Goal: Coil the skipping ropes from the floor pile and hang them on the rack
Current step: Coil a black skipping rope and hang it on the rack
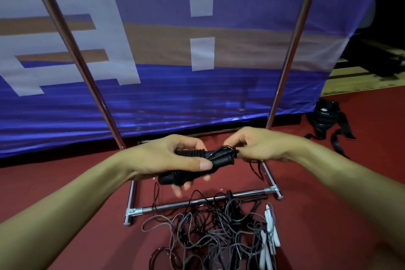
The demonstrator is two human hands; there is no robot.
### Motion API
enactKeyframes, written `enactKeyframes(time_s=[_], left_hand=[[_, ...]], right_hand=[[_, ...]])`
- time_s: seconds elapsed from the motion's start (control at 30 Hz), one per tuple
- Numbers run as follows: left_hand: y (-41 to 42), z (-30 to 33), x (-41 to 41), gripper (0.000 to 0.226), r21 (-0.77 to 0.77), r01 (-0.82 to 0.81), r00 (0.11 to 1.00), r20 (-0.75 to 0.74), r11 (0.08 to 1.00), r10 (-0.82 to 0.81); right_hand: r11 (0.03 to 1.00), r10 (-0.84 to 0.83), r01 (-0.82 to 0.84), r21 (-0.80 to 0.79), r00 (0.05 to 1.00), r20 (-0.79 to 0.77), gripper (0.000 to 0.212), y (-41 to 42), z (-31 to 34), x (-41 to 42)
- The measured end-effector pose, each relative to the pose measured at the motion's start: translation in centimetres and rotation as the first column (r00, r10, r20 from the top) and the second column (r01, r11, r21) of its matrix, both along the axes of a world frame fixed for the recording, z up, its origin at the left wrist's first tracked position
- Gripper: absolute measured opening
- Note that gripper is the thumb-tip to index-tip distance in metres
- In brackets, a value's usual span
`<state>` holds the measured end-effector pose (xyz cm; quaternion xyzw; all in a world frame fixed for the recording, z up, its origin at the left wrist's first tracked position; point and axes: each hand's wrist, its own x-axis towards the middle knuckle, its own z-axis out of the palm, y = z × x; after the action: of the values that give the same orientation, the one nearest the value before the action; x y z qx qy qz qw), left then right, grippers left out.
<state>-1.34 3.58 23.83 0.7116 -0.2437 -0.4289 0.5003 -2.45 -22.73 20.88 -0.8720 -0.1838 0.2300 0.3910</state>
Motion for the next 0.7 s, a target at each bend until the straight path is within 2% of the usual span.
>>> enactKeyframes(time_s=[0.1,0.17,0.3,0.43,0.53,0.7], left_hand=[[-0.6,0.0,-0.7,0.031,0.164,0.097,0.993,0.052,0.982,-0.107],[-1.1,-0.4,-1.3,0.034,0.254,0.111,0.989,0.068,0.961,-0.132],[-1.5,-0.7,-1.7,0.031,0.273,0.054,0.983,0.154,0.961,-0.098],[-0.8,-0.5,-1.8,0.032,0.199,-0.064,0.986,0.163,0.978,0.031],[0.1,-0.5,-1.7,0.034,0.058,-0.208,0.973,0.116,0.976,0.2],[0.4,-0.3,-1.9,0.046,-0.074,-0.356,0.933,-0.084,0.932,0.349]], right_hand=[[0.999,0.02,-0.017,-0.039,0.997,0.072,0.033,1.2,0.9,-0.3],[0.99,0.054,-0.03,-0.137,0.983,0.175,0.024,2.0,1.6,-0.7],[0.965,0.048,0.058,-0.254,0.918,0.394,0.019,3.1,2.5,-1.8],[0.949,0.112,0.081,-0.303,0.814,0.57,0.02,4.4,3.3,-3.3],[0.981,0.056,0.078,-0.18,0.768,0.637,0.028,4.3,3.3,-4.1],[0.988,-0.073,0.15,-0.042,0.681,0.729,0.04,4.8,2.3,-5.3]])
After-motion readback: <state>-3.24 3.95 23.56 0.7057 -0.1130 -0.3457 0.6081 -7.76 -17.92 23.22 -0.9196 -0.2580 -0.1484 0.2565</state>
